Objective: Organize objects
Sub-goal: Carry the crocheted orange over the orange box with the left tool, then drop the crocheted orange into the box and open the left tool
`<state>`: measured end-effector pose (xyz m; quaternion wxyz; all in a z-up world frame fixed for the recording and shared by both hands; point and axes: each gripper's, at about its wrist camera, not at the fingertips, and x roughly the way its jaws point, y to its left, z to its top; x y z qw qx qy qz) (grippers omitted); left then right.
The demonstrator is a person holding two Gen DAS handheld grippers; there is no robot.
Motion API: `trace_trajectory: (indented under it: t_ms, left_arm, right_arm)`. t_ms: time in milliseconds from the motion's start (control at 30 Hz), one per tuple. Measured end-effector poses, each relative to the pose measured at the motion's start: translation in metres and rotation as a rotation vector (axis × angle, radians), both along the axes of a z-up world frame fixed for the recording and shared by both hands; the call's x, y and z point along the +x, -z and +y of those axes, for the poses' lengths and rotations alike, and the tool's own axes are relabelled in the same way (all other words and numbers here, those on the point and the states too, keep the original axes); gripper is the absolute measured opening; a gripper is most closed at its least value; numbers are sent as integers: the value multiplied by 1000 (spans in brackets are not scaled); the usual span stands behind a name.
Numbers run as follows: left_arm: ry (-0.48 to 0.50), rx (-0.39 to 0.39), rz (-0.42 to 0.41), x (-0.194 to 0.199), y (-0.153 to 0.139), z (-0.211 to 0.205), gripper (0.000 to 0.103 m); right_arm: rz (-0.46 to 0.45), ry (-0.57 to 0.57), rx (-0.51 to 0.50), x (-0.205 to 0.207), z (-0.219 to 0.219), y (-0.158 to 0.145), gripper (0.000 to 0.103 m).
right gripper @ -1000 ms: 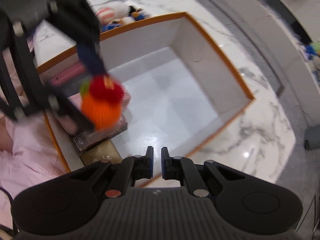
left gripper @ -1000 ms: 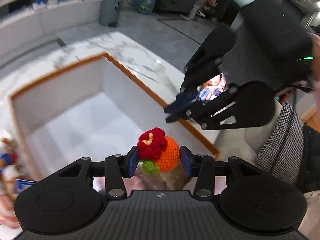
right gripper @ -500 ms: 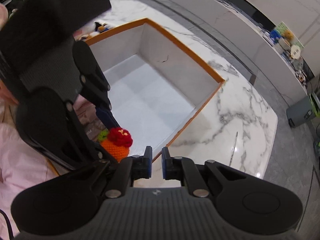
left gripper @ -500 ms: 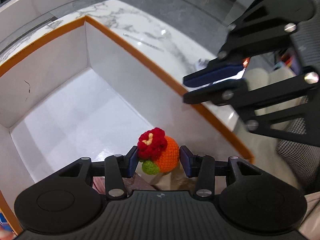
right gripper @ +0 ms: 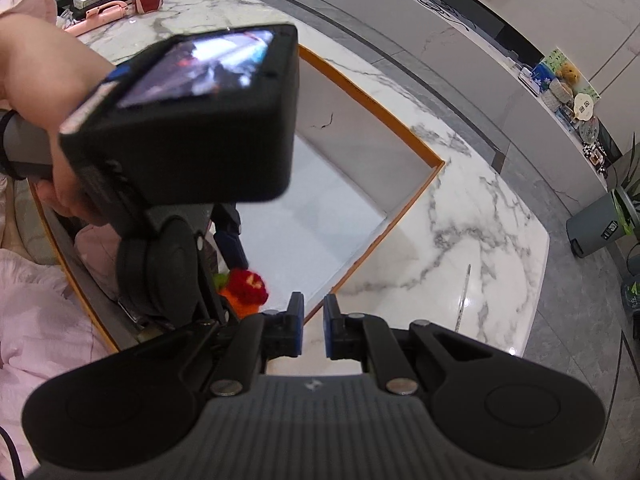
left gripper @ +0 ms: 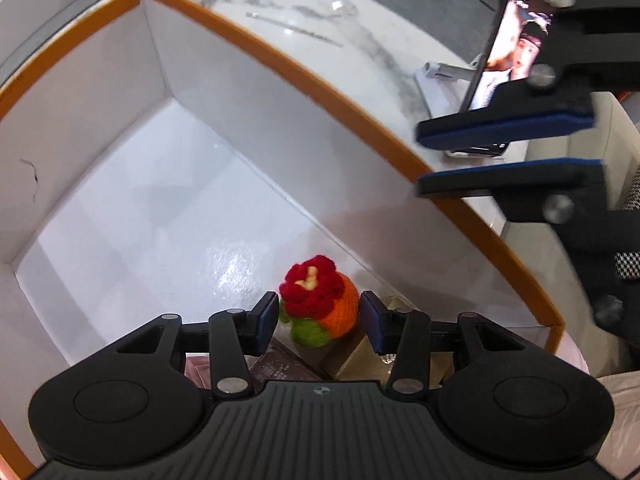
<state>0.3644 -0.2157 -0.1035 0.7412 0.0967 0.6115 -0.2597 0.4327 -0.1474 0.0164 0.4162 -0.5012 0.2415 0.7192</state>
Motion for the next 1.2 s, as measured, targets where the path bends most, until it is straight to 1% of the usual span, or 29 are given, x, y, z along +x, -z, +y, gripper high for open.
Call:
trace_trajectory:
  t_ms: [67, 167, 200, 267, 300, 467, 500, 533, 667, 833, 933, 1000, 1067, 1133, 1200]
  left_arm:
    - [-14, -7, 5, 0, 2, 1, 55]
    - [-31, -13, 6, -1, 3, 4, 56]
    - [-31, -12, -2, -3, 2, 4, 56]
    - [-26, -14, -34, -8, -3, 5, 60]
    - [-24, -15, -50, -11, -6, 6, 61]
    - [-22, -61, -130, -29, -33, 16, 63]
    - [-24, -68, -148, -35, -40, 19, 63]
    - [-23, -75, -167, -41, -47, 23, 63]
    - [-28, -102, -244, -67, -81, 40, 63]
    - [-53, -112, -333, -99, -113, 81, 63]
    - [-86, -96, -365, -118, -124, 113, 63]
    - [-109, -71, -382, -128, -138, 129, 63]
    - [-137, -44, -394, -135, -136, 150, 63]
    - [-165, -25, -402, -144, -133, 171, 63]
    - [-192, -7, -404, -153, -131, 192, 63]
  right_arm:
    - [-3, 1, -3, 0, 0, 1, 10]
    - [-9, -3, -9, -2, -1, 1, 10]
    - [-11, -4, -11, -2, -1, 1, 10]
    - [-13, -7, -18, -3, -2, 0, 11]
    - [-13, -7, -22, -3, -2, -1, 11]
    - [-16, -1, -48, -6, -3, -3, 13]
    - [-20, -2, -49, -7, -3, -3, 15]
    - [-23, -4, -51, -9, -4, -4, 19]
    - [-28, -5, -44, -19, -5, -12, 20]
    - [-2, -36, -27, -43, -4, -28, 21]
    - [41, -66, -21, -63, 0, -39, 21]
    - [76, -95, -22, -78, 4, -46, 22]
    - [108, -128, -29, -95, 9, -51, 26]
    - [122, -175, -29, -116, 14, -54, 34]
    - [124, -227, -26, -136, 20, -53, 34]
